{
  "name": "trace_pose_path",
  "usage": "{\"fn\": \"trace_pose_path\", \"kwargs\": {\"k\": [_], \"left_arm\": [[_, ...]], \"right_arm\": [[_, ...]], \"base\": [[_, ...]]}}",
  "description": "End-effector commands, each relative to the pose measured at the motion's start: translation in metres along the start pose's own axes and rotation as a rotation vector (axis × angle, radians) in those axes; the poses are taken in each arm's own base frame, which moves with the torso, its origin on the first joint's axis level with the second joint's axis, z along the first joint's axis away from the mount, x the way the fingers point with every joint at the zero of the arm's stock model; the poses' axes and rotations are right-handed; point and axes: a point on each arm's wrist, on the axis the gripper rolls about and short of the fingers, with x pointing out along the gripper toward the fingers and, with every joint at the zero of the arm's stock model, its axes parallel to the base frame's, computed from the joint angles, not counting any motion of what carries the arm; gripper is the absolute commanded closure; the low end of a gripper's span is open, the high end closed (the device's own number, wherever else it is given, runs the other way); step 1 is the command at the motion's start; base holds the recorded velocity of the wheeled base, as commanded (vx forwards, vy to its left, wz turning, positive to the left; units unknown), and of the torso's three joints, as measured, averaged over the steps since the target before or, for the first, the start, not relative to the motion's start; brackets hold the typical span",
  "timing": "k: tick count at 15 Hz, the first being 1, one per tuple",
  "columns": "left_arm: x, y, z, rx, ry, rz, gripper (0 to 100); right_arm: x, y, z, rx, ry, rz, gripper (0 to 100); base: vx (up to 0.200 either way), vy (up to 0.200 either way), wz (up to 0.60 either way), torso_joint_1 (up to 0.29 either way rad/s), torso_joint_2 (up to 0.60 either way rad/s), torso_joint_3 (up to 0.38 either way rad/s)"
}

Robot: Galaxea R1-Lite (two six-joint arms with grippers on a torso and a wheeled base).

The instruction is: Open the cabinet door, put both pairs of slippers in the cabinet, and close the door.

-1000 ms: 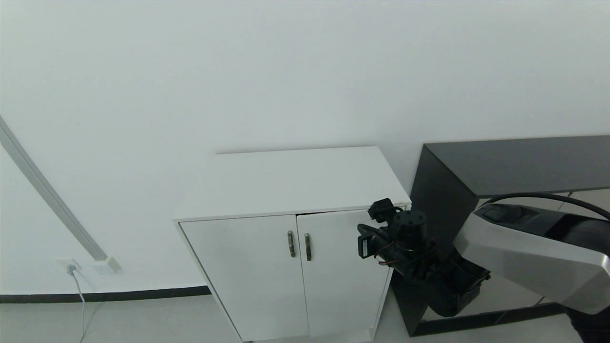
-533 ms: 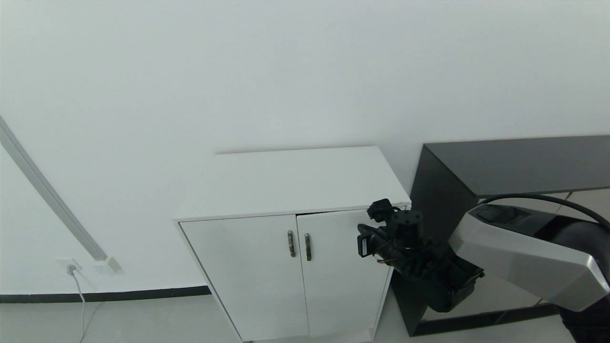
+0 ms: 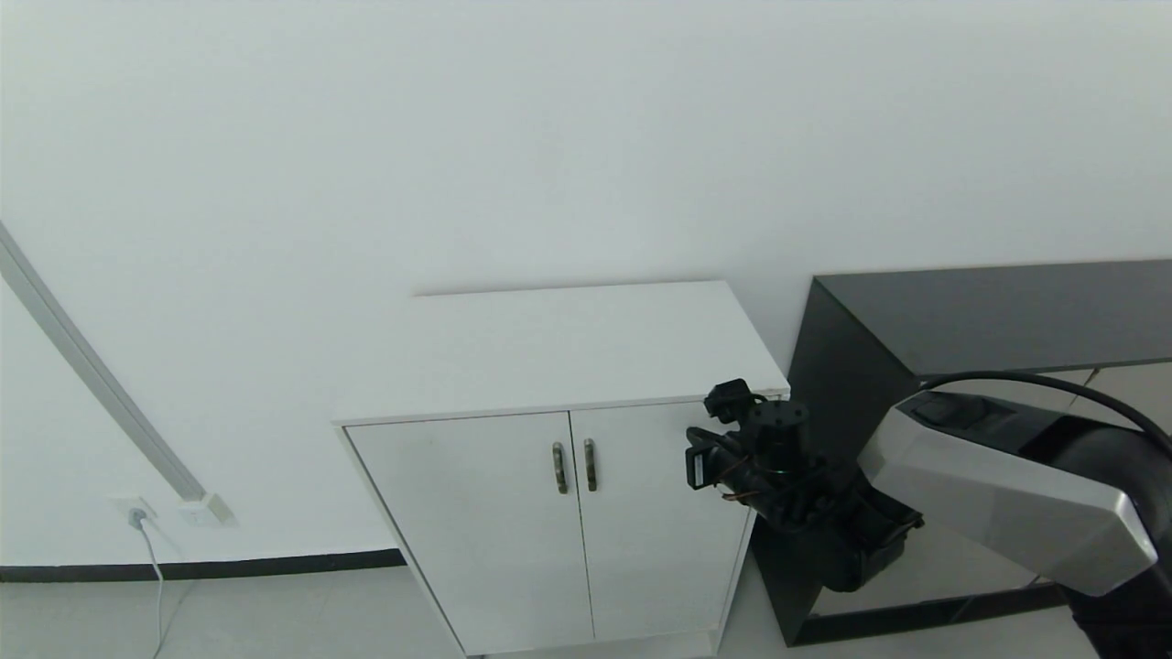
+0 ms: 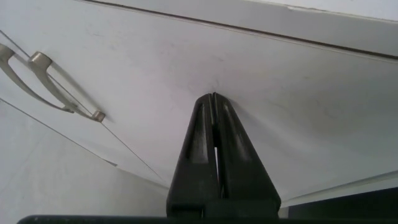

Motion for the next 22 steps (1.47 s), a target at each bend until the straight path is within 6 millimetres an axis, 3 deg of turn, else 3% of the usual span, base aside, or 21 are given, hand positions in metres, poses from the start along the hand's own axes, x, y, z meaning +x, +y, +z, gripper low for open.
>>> {"fn": "trace_pose_path", "kwargs": {"k": [1,5,7,9,12,13,14,15,16,18,20,22], "left_arm": [[0.0,0.0,0.0,0.0,0.001,0.0,100],[0.0,0.0,0.0,0.0,0.001,0.0,100],[0.0,0.0,0.0,0.0,0.001,0.0,100],[0.0,0.0,0.0,0.0,0.001,0.0,100],[0.0,0.0,0.0,-0.002,0.001,0.0,100],[0.0,0.0,0.0,-0.002,0.001,0.0,100],[0.0,0.0,0.0,-0.002,0.001,0.002,100],[0.0,0.0,0.0,0.0,0.001,0.003,100],[0.0,0.0,0.0,0.002,0.001,0.002,100],[0.0,0.0,0.0,0.002,0.001,0.003,100],[0.0,0.0,0.0,0.0,0.001,0.003,100],[0.0,0.0,0.0,-0.002,0.001,0.003,100]], "right_arm": [[0.001,0.0,-0.001,0.0,0.003,-0.001,100],[-0.02,0.006,0.007,-0.002,0.002,0.018,100],[-0.062,0.019,0.034,-0.005,-0.039,0.06,100],[-0.104,0.015,0.057,-0.001,-0.069,0.063,100],[-0.172,-0.03,0.084,0.023,-0.119,-0.062,100],[-0.185,-0.039,0.088,0.028,-0.132,-0.096,100],[-0.222,-0.061,0.092,0.041,-0.16,-0.23,100],[-0.248,-0.077,0.095,0.051,-0.178,-0.314,100],[-0.265,-0.085,0.094,0.057,-0.173,-0.368,100],[-0.32,-0.101,0.079,0.08,-0.128,-0.534,100],[-0.362,-0.088,0.063,0.082,-0.128,-0.49,100],[-0.391,-0.073,0.044,0.037,-0.08,-0.433,100]], "base": [[0.0,0.0,0.0,0.0,0.0,0.0],[0.0,0.0,0.0,0.0,0.0,0.0],[0.0,0.0,0.0,0.0,0.0,0.0],[0.0,0.0,0.0,0.0,0.0,0.0],[0.0,0.0,0.0,0.0,0.0,0.0],[0.0,0.0,0.0,0.0,0.0,0.0],[0.0,0.0,0.0,0.0,0.0,0.0],[0.0,0.0,0.0,0.0,0.0,0.0],[0.0,0.0,0.0,0.0,0.0,0.0],[0.0,0.0,0.0,0.0,0.0,0.0],[0.0,0.0,0.0,0.0,0.0,0.0],[0.0,0.0,0.0,0.0,0.0,0.0]]}}
